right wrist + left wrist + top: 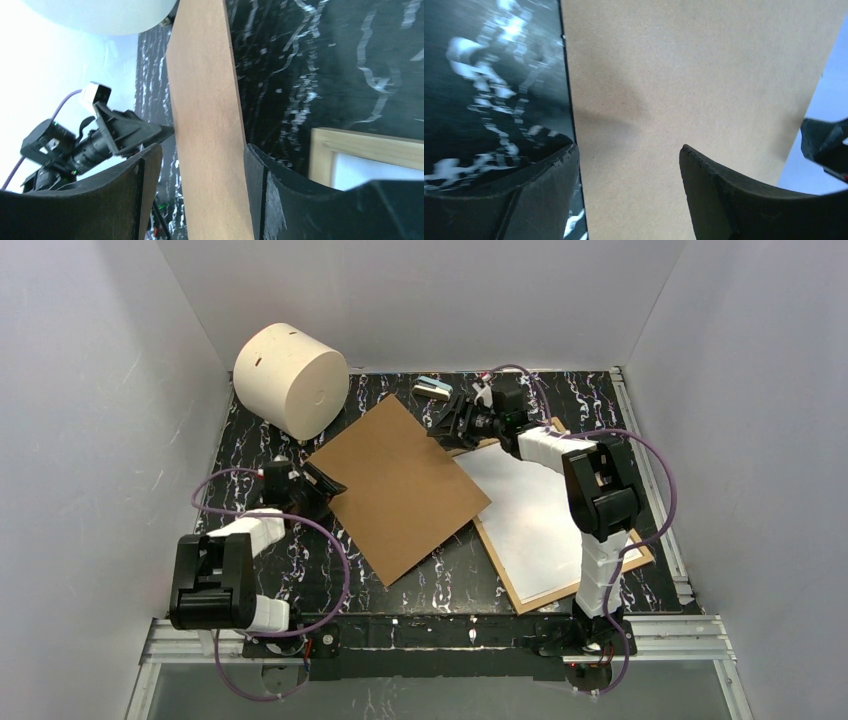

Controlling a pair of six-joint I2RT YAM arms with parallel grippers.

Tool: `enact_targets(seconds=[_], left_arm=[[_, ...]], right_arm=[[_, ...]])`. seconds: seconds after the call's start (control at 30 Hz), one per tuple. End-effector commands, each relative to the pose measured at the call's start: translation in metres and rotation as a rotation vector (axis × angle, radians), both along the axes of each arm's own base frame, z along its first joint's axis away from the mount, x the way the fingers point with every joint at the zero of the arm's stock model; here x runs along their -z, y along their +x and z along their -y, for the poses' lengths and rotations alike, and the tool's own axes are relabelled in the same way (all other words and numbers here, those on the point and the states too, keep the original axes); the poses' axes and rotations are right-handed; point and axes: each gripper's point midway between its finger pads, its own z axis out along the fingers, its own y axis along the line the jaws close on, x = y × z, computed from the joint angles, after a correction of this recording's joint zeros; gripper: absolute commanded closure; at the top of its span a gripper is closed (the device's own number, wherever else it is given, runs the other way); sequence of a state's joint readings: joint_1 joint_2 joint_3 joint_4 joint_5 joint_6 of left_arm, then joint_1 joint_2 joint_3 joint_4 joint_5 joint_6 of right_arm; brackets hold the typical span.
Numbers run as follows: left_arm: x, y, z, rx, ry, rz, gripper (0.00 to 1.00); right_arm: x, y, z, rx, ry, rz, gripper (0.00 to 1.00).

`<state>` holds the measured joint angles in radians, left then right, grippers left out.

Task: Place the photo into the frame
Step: Move the photo frame item to the center of the board.

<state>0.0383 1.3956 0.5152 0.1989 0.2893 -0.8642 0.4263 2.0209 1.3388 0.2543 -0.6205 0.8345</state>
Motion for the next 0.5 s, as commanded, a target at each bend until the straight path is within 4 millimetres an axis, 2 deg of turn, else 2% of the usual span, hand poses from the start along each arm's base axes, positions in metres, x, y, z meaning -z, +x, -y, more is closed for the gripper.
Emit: enact_targets(seconds=[0.0, 0.2, 0.37, 0.47], left_arm=[[0.030, -0.065, 0.076, 0.179, -0.206, -0.274, 0.30], [0.035, -0.066, 0.073, 0.170, -0.169, -0.279, 0.30], [0.039, -0.068, 0.062, 0.185, -0.078, -0.304, 0.30], [0.043, -0.072, 0.056, 0.195, -0.035, -0.334, 0.30]], right_arm=[[-0.006, -0.060, -0.015, -0.202, 0.048, -0.099, 0.32], [0.032, -0.043, 0.031, -0.090, -0.089, -0.141, 0.32], [0.047, -0.029, 0.079, 0.039, -0.282, -0.106, 0.29], [0.055, -0.027, 0.096, 0.061, -0.350, -0.097, 0.27]])
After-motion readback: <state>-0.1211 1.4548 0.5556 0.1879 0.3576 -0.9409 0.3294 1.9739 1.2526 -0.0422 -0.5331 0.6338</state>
